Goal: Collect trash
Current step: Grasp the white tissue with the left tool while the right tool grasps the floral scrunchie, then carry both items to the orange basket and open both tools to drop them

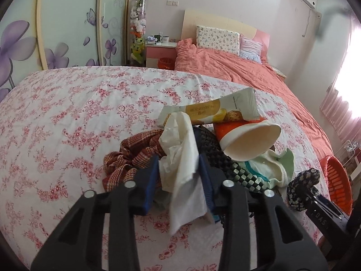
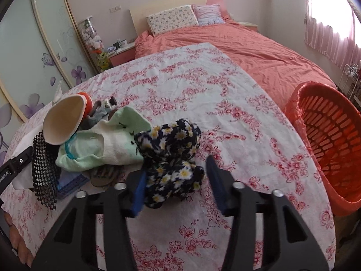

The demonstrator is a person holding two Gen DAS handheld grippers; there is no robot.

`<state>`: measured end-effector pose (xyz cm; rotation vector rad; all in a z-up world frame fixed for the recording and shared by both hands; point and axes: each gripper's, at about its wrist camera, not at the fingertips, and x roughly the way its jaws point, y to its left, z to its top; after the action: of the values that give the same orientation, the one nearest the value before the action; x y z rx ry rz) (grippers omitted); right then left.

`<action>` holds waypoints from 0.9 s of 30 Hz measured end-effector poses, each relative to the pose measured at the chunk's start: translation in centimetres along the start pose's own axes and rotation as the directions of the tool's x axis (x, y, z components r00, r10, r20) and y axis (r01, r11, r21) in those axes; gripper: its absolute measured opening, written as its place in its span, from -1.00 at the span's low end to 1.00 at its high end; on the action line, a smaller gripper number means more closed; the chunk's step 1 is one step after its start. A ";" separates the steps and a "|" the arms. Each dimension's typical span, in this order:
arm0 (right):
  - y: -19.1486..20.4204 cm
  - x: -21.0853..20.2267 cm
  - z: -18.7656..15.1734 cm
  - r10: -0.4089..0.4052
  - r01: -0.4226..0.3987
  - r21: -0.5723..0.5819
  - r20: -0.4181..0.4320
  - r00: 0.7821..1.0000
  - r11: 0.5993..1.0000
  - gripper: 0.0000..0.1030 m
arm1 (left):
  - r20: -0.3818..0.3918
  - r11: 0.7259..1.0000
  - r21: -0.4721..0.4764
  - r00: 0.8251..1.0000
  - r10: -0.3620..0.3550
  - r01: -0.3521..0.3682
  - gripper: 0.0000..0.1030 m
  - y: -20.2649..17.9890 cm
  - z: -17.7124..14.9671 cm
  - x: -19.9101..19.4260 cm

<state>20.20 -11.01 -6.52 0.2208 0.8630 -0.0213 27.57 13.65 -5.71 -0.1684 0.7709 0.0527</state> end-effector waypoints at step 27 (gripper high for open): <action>-2.8 -10.6 1.6 0.033 -0.037 0.015 0.231 0.972 0.999 -0.65 | 0.169 0.989 0.055 0.975 -0.143 0.136 -0.49 -3.2 2.3 -11.1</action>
<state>14.20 -14.77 2.03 0.2461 0.6269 -0.0221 21.49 11.04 4.09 -0.1748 0.5854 -0.0820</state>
